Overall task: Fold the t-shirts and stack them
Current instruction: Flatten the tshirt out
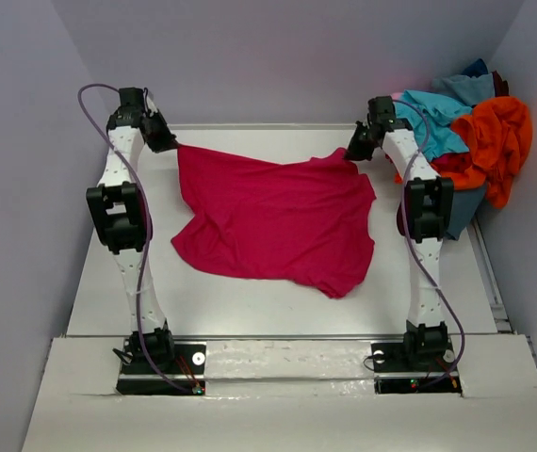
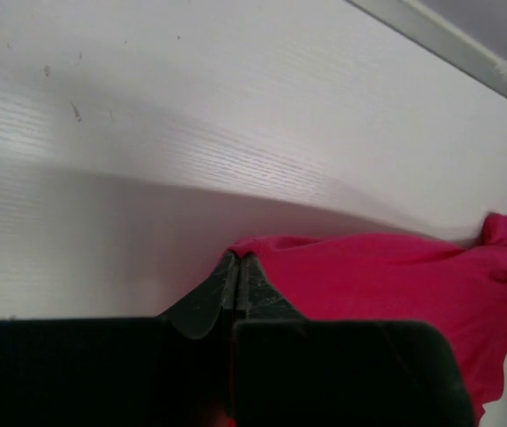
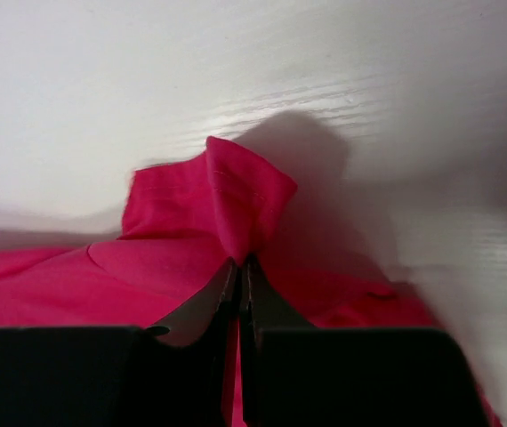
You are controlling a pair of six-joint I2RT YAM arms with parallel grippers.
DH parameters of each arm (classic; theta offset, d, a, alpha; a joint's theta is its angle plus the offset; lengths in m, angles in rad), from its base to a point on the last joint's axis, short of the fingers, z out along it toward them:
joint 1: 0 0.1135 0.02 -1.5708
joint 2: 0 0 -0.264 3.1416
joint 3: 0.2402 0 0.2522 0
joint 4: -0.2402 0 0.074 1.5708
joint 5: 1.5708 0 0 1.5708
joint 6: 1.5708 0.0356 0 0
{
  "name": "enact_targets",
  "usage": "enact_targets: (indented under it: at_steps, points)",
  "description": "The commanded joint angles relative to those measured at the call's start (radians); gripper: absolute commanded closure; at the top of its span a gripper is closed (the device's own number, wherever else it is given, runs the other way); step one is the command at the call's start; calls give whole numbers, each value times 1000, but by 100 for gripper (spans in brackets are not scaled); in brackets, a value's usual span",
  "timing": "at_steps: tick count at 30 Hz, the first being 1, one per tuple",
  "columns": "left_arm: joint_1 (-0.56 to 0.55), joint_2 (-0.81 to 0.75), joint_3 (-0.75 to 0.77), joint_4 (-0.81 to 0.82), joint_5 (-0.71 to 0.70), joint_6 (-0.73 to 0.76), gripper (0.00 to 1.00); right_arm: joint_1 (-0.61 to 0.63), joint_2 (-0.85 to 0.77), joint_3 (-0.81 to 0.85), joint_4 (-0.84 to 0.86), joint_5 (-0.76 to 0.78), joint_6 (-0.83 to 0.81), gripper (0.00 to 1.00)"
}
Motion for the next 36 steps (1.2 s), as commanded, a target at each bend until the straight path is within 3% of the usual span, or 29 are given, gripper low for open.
enact_targets:
  at_steps: [1,10,20,36]
  points:
    - [-23,-152,-7,2,-13,-2,94,7,-169,26,-37,23,-26,93]
    - [-106,-317,-125,-4,-140,-17,94,7,-328,-24,-69,-6,-45,93]
    - [-115,-575,-316,12,-268,-68,94,44,-538,-104,-114,7,-74,93]
    - [-145,-1020,-635,73,-342,-105,94,76,-884,-337,-138,72,-95,93]
